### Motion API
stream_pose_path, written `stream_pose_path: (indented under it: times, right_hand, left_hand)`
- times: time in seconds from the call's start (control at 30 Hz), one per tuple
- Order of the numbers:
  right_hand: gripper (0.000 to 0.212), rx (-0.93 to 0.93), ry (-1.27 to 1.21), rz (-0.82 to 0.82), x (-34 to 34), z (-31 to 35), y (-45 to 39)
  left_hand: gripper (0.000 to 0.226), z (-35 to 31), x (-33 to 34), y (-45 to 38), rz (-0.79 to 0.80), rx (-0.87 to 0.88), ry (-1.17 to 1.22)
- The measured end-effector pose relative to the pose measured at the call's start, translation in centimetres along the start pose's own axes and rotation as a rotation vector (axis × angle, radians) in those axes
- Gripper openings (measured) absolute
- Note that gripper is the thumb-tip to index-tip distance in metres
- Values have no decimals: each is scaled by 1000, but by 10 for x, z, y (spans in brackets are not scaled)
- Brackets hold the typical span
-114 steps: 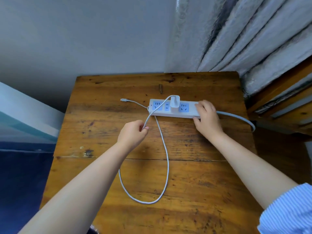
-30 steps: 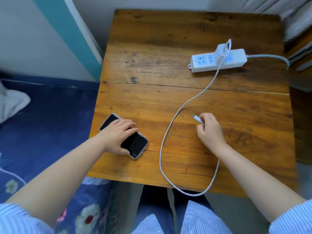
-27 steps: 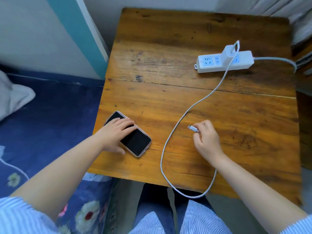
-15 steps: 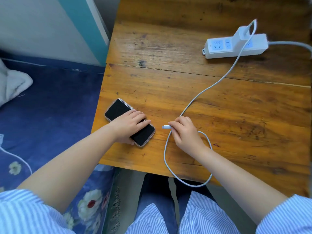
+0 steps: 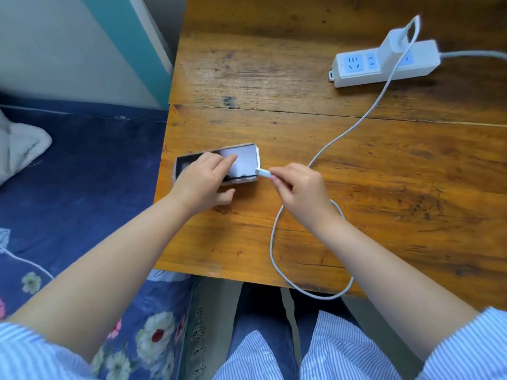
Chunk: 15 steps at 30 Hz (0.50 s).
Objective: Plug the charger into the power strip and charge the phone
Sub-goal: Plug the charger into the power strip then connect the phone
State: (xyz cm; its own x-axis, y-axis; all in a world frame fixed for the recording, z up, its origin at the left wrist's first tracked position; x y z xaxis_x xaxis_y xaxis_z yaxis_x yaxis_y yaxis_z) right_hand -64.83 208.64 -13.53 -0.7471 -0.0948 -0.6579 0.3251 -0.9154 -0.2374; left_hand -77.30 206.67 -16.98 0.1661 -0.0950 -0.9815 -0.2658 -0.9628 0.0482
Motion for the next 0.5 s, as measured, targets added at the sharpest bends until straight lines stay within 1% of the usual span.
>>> stream_pose_path:
  times: [0.03, 0.1, 0.2, 0.33, 0.5]
  right_hand:
    - [13, 79, 2, -14, 0, -11, -2]
    - [17, 202, 37, -7, 2, -34, 0]
    - [20, 259, 99, 49, 7, -53, 6]
    - [21, 292, 125, 101, 11, -66, 2]
    - [23, 304, 136, 121, 12, -70, 1]
  left_hand:
    - [77, 3, 8, -1, 66, -14, -25]
    - [89, 14, 24, -4, 141, -59, -64]
    - [102, 26, 35, -15, 200, -127, -146]
    - [104, 22, 50, -35, 260, -189, -158]
    - [101, 9, 53, -49, 262, -132, -141]
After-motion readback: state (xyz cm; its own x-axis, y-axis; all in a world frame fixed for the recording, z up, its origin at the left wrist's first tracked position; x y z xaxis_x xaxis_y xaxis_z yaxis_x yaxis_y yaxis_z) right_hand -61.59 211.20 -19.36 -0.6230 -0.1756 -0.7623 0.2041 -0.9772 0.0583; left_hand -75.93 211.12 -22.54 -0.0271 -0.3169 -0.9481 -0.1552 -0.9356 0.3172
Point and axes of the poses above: each hand's wrist, its own y-axis away from the middle knuckle, its own x-axis out of the palm, z = x × y, the point moved 9 cm from there along -y, towards the middle knuckle, and after that the axes turned 9 degrees about -z, right-handed, at the moved point
